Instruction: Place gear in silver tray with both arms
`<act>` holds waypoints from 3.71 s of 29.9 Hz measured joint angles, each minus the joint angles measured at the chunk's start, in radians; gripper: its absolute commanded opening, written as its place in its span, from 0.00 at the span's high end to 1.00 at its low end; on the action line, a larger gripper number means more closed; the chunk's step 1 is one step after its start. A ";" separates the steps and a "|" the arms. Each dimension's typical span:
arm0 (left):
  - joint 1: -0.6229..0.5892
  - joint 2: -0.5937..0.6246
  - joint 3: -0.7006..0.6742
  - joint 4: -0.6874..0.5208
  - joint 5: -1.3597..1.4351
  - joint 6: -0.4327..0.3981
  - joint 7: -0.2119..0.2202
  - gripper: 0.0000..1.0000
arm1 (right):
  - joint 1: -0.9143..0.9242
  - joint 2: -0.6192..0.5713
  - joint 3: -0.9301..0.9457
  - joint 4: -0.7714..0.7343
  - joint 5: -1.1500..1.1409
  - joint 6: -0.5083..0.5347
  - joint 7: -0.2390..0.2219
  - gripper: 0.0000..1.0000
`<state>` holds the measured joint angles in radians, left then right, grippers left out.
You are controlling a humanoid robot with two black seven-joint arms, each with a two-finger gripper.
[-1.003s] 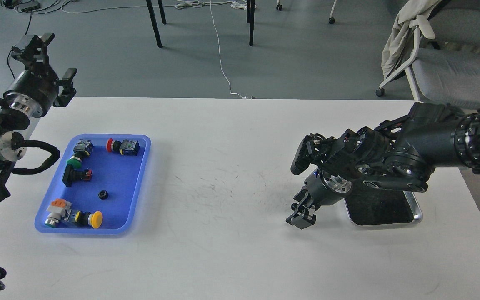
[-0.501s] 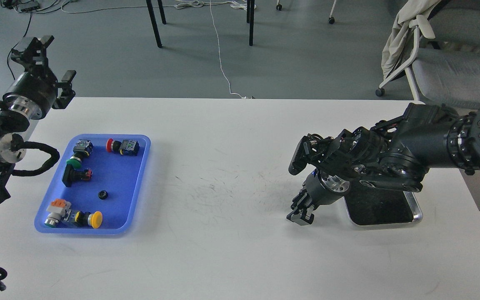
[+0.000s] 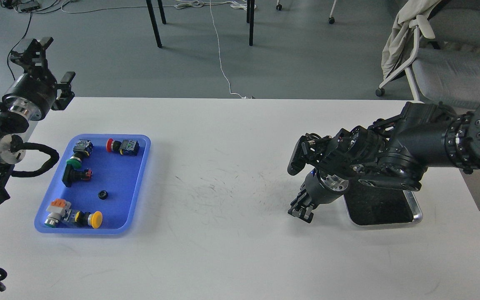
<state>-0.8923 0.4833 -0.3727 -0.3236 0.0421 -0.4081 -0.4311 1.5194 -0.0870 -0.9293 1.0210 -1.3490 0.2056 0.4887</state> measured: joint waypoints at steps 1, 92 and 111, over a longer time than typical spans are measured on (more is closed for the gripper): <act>0.000 0.000 0.000 0.000 0.000 0.000 0.000 0.03 | 0.001 0.000 0.000 0.001 -0.001 0.000 0.000 0.95; 0.032 -0.063 -0.046 -0.003 -0.044 -0.081 0.118 0.02 | -0.697 -0.650 0.841 -0.185 0.730 -0.162 0.000 0.99; 0.030 -0.050 -0.056 -0.003 -0.043 -0.081 0.117 0.02 | -0.790 -0.560 0.918 -0.174 0.841 -0.162 0.000 0.97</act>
<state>-0.8623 0.4332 -0.4292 -0.3268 -0.0012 -0.4887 -0.3141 0.7292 -0.6468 -0.0117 0.8468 -0.5081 0.0440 0.4887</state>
